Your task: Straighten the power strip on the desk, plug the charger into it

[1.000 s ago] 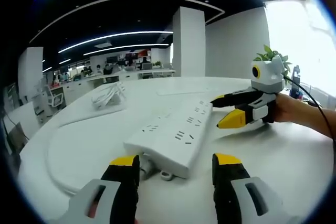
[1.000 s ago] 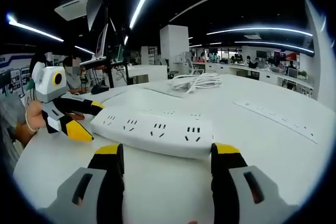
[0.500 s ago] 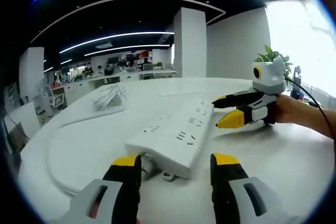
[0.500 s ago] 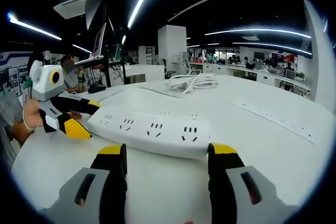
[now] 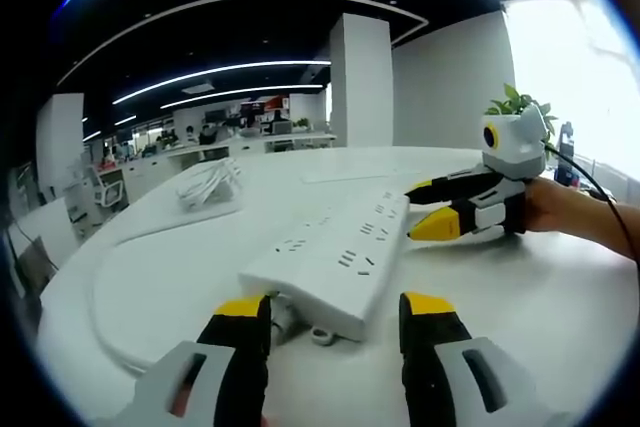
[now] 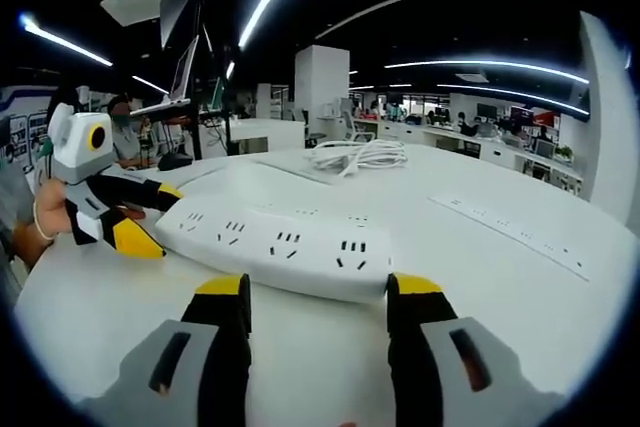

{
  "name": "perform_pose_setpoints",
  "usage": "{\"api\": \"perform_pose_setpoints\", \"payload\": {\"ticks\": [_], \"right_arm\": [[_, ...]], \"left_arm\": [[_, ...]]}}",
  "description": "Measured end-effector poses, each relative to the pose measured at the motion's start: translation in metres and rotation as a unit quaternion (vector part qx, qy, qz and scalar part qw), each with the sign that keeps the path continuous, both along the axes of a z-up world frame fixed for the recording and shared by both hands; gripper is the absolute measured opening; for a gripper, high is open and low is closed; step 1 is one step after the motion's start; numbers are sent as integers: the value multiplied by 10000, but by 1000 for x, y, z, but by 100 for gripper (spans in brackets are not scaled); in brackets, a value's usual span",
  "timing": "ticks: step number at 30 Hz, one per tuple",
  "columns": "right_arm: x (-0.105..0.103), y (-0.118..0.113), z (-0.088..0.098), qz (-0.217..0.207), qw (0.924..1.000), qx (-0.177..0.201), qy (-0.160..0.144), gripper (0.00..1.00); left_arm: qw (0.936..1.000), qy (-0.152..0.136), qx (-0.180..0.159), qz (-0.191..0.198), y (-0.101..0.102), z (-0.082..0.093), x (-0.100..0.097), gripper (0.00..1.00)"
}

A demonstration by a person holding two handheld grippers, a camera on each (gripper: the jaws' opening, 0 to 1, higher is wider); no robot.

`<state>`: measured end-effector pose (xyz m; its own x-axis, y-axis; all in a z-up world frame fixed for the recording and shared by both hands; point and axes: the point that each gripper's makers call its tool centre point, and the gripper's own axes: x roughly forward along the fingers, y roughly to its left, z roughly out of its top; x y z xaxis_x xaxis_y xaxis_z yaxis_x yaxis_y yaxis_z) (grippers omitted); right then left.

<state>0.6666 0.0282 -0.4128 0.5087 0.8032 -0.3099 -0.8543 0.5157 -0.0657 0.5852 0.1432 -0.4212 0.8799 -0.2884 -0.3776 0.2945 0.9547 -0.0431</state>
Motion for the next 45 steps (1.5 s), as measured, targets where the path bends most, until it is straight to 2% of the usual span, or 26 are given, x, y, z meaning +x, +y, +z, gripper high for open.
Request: {"api": "perform_pose_setpoints", "payload": {"ticks": [10,13,22,45], "right_arm": [[1,-1,0,-210,9997,-41,-71,47],[0,-1,0,-229,9997,-24,-59,47],[-2,0,-1,-274,9996,-54,-66,47],[2,-7,-1,-433,9990,-71,-34,44]], "left_arm": [[10000,-22,12,55,1,0,1,49],[9998,-40,69,184,5,0,2,44],[9998,-31,35,208,5,-1,4,44],[9998,60,174,-76,7,-1,7,44]]}}
